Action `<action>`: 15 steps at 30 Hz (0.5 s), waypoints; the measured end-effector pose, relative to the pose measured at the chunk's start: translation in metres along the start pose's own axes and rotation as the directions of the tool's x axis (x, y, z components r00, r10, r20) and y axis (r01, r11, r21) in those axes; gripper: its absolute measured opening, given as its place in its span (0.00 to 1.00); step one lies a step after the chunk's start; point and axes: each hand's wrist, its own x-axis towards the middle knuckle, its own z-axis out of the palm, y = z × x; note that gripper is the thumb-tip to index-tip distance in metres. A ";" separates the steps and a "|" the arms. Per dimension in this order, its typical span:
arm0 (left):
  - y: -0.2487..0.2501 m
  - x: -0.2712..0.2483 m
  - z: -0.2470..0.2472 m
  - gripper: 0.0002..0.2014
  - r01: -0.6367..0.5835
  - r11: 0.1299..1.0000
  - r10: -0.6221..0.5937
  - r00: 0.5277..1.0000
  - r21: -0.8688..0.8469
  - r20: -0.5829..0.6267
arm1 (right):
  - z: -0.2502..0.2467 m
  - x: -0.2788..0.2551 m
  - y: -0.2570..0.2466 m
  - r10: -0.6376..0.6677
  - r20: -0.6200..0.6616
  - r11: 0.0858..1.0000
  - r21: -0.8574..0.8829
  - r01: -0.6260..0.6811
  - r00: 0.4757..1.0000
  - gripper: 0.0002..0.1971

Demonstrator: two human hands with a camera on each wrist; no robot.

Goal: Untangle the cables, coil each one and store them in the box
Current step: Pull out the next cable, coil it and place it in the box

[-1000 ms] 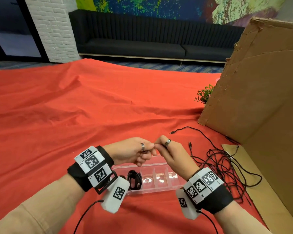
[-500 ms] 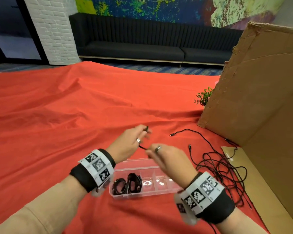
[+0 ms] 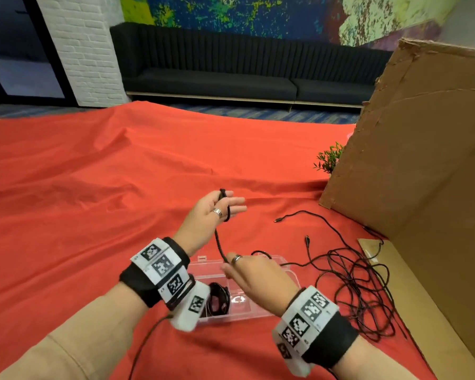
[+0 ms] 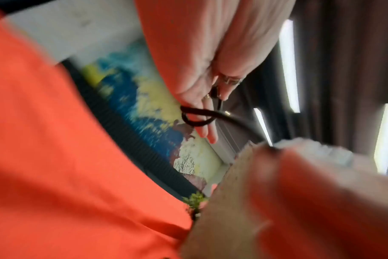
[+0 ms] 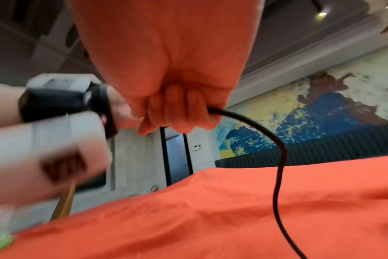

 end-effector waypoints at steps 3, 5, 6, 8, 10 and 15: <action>-0.005 -0.003 -0.018 0.10 0.033 0.894 -0.113 0.982 0.447 0.153 | -0.026 0.003 0.023 0.079 -0.205 0.995 -0.047 -0.090 0.975 0.17; -0.001 -0.009 -0.020 0.13 0.172 0.896 -0.320 0.890 0.410 0.325 | -0.040 0.007 0.042 0.144 -0.331 0.987 -0.016 -0.158 0.933 0.17; 0.003 -0.013 -0.019 0.15 0.239 0.904 -0.378 0.833 0.354 0.404 | -0.042 0.009 0.050 0.171 -0.381 0.983 0.003 -0.184 0.908 0.16; 0.013 -0.017 -0.014 0.17 0.312 0.933 -0.359 0.796 0.178 0.488 | -0.041 0.014 0.058 0.232 -0.410 0.972 0.056 -0.229 0.882 0.16; 0.028 -0.017 -0.008 0.17 0.292 0.955 -0.237 0.866 -0.061 0.441 | -0.035 0.019 0.055 0.255 -0.323 0.967 0.055 -0.250 0.911 0.17; 0.032 0.000 0.004 0.10 0.058 0.983 -0.025 0.982 -0.175 0.185 | -0.012 0.013 0.013 0.015 0.021 0.999 -0.035 -0.015 1.000 0.16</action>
